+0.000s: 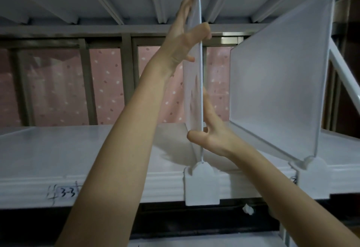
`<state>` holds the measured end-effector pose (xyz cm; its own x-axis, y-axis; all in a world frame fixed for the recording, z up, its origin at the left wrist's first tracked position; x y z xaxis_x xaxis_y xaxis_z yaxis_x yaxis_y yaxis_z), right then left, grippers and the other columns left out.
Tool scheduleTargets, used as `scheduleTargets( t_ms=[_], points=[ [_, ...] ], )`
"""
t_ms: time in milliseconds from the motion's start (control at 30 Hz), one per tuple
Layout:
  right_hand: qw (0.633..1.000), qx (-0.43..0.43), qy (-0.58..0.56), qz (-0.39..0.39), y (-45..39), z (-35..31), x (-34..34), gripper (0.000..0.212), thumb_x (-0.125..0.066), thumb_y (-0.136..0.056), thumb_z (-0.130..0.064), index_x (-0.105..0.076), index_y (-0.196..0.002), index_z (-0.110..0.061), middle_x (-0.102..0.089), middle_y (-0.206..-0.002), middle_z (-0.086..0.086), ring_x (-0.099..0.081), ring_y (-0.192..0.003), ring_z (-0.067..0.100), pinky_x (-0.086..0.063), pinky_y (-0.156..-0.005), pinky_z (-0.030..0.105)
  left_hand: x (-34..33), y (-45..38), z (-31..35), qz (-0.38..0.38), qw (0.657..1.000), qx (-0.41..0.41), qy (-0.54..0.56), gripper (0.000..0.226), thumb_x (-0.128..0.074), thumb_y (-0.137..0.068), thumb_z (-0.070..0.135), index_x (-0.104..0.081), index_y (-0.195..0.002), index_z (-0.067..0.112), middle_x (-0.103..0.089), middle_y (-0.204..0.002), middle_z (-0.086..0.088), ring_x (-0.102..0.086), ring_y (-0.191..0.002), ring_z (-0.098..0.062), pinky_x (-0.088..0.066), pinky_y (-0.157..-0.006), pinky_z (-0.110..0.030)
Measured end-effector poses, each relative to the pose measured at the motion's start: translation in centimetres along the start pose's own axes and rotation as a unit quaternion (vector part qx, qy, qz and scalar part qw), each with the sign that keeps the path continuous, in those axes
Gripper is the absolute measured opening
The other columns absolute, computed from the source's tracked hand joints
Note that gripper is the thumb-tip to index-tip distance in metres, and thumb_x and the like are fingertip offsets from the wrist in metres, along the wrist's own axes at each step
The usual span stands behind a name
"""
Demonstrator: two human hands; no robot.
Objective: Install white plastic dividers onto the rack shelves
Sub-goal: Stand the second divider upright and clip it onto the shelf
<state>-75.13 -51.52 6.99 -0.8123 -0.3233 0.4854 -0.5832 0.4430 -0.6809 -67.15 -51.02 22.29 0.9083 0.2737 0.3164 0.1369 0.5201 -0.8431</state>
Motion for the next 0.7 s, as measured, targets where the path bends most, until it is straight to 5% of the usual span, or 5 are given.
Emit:
scheduleTargets(
  t_ms=[100,267,367,500,700],
  points=[
    [1.000,-0.008,0.012,-0.003,0.2,0.1,0.0,0.101,-0.052,-0.084,-0.003,0.012,-0.115,-0.075,0.006,-0.141,-0.045,-0.016,-0.143,0.002,-0.028,-0.113,0.030,0.0,0.1,0.1,-0.001,1.000,0.005,-0.005,0.108,-0.059,-0.055,0.051,-0.016,-0.152,0.029,-0.020,-0.155,0.007,-0.035,-0.121,-0.009,-0.049,-0.059,-0.009],
    [0.999,-0.017,0.017,-0.036,0.8,-0.1,0.2,0.101,-0.058,-0.086,-0.004,0.008,-0.143,-0.056,0.001,-0.156,-0.029,-0.013,-0.144,0.002,-0.034,-0.112,0.040,0.3,0.4,0.6,-0.021,0.999,0.044,-0.007,0.099,-0.065,-0.067,0.037,-0.014,-0.151,0.034,-0.014,-0.155,0.015,-0.034,-0.125,-0.013,-0.051,-0.070,-0.025],
    [0.996,-0.047,0.001,-0.075,2.2,0.3,0.0,0.103,-0.068,-0.080,-0.029,0.006,-0.146,-0.054,-0.008,-0.159,-0.018,-0.021,-0.145,0.013,-0.043,-0.103,0.052,0.5,1.1,1.2,-0.027,0.997,0.069,-0.007,0.090,-0.063,-0.078,0.035,-0.010,-0.151,0.038,-0.010,-0.155,0.020,-0.034,-0.126,-0.010,-0.051,-0.088,-0.039],
    [0.994,-0.066,0.019,-0.080,4.0,0.1,0.1,0.103,-0.070,-0.073,-0.048,0.007,-0.141,-0.062,-0.017,-0.158,-0.014,-0.024,-0.144,0.009,-0.035,-0.111,0.046,-0.6,4.5,1.5,-0.073,0.992,0.096,-0.021,0.095,-0.066,-0.081,0.044,-0.003,-0.152,0.039,-0.007,-0.158,0.015,-0.033,-0.138,-0.013,-0.048,-0.098,-0.040],
    [0.986,-0.063,0.099,-0.122,7.5,-0.5,-0.2,0.107,-0.076,-0.080,-0.035,0.010,-0.136,-0.063,-0.010,-0.157,-0.018,-0.019,-0.143,0.000,-0.030,-0.114,0.031,-2.9,14.1,-0.9,-0.153,0.977,0.137,-0.060,0.103,-0.072,-0.077,0.046,0.000,-0.151,0.039,-0.006,-0.157,0.018,-0.022,-0.133,0.003,-0.031,-0.107,-0.025]
  ],
)
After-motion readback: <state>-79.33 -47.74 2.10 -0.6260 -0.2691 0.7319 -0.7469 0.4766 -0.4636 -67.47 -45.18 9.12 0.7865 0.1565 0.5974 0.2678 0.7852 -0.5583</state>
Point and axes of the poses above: each hand's wrist, its own y-axis away from the middle knuckle, its own x-axis out of the back of the hand, z = x × y, the point moved 6 cm from there along -y, towards the middle knuckle
